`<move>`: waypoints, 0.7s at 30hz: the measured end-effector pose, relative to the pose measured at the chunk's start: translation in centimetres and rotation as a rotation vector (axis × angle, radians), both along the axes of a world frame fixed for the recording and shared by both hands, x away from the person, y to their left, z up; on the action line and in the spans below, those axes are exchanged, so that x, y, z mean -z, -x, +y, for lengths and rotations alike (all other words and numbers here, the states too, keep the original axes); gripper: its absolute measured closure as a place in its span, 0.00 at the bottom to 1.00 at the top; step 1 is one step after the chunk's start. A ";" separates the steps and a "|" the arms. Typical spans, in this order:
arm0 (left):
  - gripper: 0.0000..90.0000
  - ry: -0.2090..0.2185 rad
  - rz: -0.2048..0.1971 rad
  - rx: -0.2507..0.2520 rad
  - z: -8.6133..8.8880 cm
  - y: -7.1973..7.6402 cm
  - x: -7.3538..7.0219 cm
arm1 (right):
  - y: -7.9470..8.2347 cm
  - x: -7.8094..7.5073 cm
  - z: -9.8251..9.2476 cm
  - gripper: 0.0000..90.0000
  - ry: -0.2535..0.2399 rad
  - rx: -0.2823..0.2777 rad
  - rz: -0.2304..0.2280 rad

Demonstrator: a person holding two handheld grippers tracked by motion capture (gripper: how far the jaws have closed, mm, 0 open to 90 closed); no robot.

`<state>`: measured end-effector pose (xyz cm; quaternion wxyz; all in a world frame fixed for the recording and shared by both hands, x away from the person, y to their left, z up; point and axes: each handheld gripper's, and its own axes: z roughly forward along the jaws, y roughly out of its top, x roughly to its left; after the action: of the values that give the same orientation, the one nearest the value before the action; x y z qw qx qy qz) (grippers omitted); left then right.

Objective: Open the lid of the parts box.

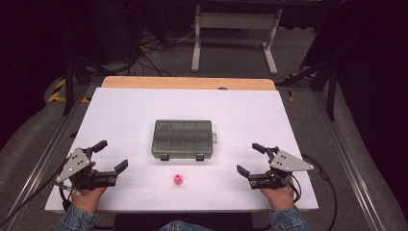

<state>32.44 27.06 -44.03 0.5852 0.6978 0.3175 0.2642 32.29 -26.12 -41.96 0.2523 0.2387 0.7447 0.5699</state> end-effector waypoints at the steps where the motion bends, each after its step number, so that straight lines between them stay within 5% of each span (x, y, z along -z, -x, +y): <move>1: 0.02 0.000 0.000 0.000 0.0 0.0 0.0 | 0.0 -0.1 0.1 0.14 0.003 0.001 0.003; 10: 0.04 -0.020 0.046 0.040 -1.3 -1.8 -0.8 | -0.5 -0.8 1.4 0.19 0.031 -0.001 0.003; 21: 0.03 -0.025 0.053 0.079 -3.0 -3.5 -1.6 | -3.0 -1.4 4.2 0.19 0.058 -0.051 0.038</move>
<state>35.90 24.02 -42.43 0.5780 0.7237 0.3017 0.2263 35.29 -21.89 -40.53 0.2302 0.2229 0.7715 0.5496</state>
